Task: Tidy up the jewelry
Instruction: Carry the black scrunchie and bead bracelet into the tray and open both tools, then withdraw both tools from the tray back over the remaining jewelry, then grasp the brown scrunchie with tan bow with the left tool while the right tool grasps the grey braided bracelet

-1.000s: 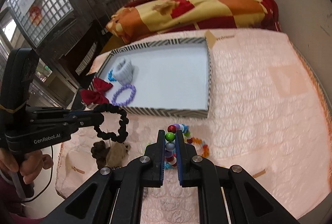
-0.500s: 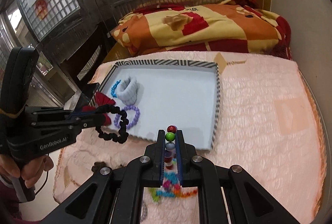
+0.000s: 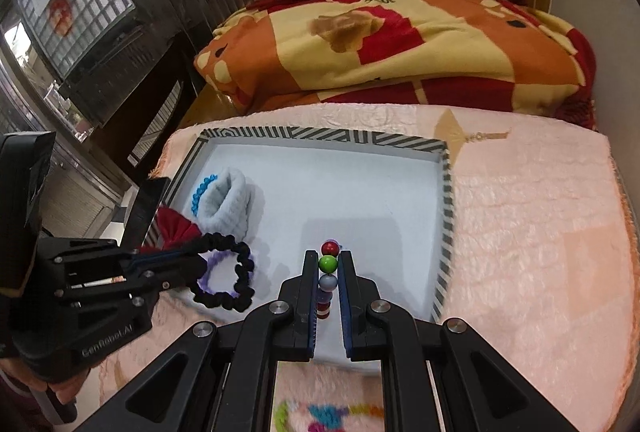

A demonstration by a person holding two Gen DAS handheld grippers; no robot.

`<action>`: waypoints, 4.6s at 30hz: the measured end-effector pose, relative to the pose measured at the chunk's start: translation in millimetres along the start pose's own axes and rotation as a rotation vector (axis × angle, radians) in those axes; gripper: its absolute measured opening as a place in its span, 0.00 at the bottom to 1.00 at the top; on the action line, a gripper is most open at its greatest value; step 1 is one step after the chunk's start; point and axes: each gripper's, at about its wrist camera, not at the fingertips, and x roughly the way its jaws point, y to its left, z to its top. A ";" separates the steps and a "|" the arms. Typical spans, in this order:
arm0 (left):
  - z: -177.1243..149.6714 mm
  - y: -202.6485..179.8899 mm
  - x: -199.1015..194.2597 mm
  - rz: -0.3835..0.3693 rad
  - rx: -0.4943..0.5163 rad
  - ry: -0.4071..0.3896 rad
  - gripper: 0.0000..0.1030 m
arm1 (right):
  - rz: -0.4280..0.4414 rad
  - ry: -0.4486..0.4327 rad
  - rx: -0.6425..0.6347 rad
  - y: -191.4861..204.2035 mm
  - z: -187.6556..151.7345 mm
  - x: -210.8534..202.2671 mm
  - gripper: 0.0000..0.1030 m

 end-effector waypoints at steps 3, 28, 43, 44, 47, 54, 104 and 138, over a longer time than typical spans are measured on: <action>11.9 5.8 7.3 -0.002 -0.009 0.007 0.05 | 0.012 0.016 0.007 0.3 11.5 16.0 0.08; 105.9 100.9 79.7 0.040 -0.242 0.039 0.05 | -0.008 0.135 0.117 -36.2 57.5 118.8 0.08; 94.5 108.0 84.8 0.080 -0.280 0.052 0.38 | -0.015 0.111 0.116 -30.8 61.9 126.7 0.27; 93.5 107.9 82.9 0.083 -0.276 0.049 0.38 | -0.013 0.106 0.119 -31.8 60.5 123.4 0.27; 91.1 104.7 77.2 0.088 -0.267 0.041 0.40 | -0.009 0.096 0.123 -32.4 57.3 114.5 0.27; 83.3 86.9 56.9 0.132 -0.224 0.007 0.41 | -0.005 0.068 0.131 -24.0 48.5 89.6 0.29; -93.0 3.1 -35.1 0.119 -0.213 -0.045 0.49 | -0.066 0.098 0.127 -2.2 -147.7 -37.6 0.40; -175.6 -7.5 -7.8 0.068 -0.232 0.111 0.49 | -0.066 0.208 -0.050 36.9 -222.3 -4.2 0.09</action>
